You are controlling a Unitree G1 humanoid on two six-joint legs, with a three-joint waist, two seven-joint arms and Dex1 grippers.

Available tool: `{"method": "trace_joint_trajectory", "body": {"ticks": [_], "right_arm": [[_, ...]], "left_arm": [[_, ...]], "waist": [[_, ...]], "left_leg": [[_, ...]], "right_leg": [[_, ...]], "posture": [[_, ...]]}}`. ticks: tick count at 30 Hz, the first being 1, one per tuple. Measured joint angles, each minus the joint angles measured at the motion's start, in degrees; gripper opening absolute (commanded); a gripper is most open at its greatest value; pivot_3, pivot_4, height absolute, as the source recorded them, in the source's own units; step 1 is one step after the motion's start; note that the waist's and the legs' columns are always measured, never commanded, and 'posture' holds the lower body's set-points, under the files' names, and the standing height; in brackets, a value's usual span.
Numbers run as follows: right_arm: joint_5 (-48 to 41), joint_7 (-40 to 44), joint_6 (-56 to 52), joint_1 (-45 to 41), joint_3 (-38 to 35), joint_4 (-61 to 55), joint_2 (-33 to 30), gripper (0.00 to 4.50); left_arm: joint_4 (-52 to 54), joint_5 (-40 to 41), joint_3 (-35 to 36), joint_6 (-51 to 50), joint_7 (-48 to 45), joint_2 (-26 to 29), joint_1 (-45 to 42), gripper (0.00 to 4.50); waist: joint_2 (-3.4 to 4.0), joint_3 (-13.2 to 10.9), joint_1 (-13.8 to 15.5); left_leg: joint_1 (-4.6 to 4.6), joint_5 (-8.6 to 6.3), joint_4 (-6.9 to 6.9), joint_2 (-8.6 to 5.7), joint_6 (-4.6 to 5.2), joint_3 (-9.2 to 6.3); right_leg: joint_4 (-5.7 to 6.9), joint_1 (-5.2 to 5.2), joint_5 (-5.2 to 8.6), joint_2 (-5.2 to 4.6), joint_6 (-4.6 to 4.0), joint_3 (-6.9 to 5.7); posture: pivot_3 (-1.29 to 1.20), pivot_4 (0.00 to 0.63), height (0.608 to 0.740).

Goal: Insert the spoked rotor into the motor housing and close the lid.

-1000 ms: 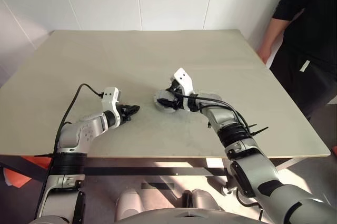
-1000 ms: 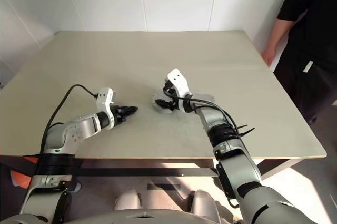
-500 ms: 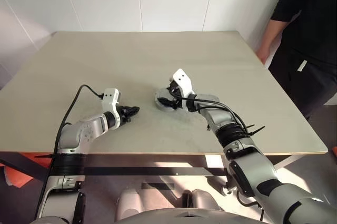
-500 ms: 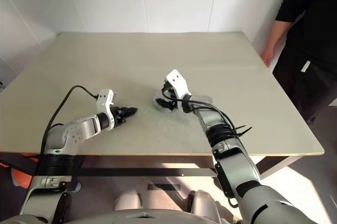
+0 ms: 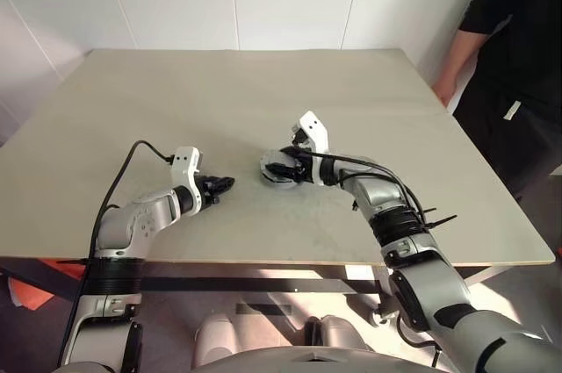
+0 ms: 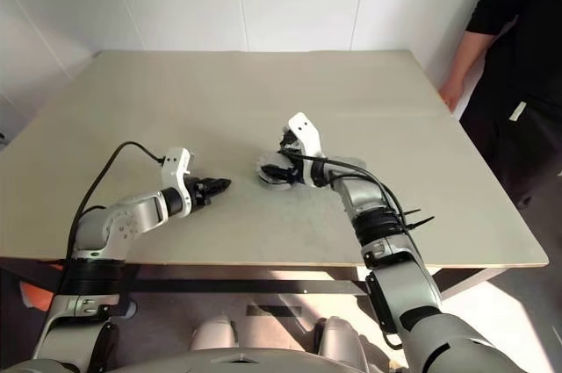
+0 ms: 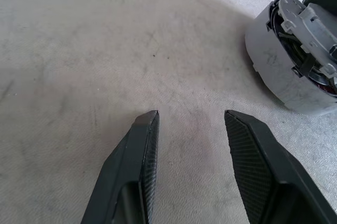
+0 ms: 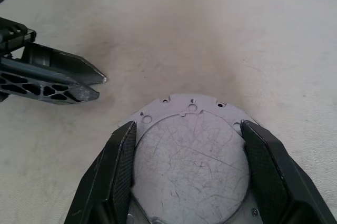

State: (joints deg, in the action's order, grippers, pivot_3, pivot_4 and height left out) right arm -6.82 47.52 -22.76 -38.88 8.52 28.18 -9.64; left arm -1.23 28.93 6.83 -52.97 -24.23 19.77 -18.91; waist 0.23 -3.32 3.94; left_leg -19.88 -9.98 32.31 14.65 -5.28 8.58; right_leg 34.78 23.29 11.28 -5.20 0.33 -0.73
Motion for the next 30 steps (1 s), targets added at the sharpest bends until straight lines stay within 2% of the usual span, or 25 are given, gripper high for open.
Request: {"method": "trace_joint_trajectory", "body": {"ticks": [9, 30], "right_arm": [[1.01, -3.38, 4.36, -0.01, 0.25, 0.88, 1.31, 3.02], [2.46, -3.15, 7.16, -0.37, 1.26, 3.88, 0.82, 3.02]], "left_arm": [[0.13, -0.02, -0.02, 0.05, 0.04, -0.23, 0.00, 2.09], [0.06, -0.10, -0.02, 0.04, 0.13, -0.23, 0.01, 2.09]], "waist": [[0.04, -0.01, -0.01], [0.03, 0.00, -0.01]], "left_leg": [[-0.09, 0.01, -0.04, 0.00, -0.01, 0.01], [-0.07, 0.01, -0.02, 0.00, -0.01, 0.01]], "right_leg": [[-0.03, 0.15, 0.00, -0.01, 0.00, -0.03], [-0.02, 0.09, 0.00, 0.00, -0.01, -0.02]], "posture": [[0.00, 0.000, 0.740], [0.00, 0.000, 0.740]]}}
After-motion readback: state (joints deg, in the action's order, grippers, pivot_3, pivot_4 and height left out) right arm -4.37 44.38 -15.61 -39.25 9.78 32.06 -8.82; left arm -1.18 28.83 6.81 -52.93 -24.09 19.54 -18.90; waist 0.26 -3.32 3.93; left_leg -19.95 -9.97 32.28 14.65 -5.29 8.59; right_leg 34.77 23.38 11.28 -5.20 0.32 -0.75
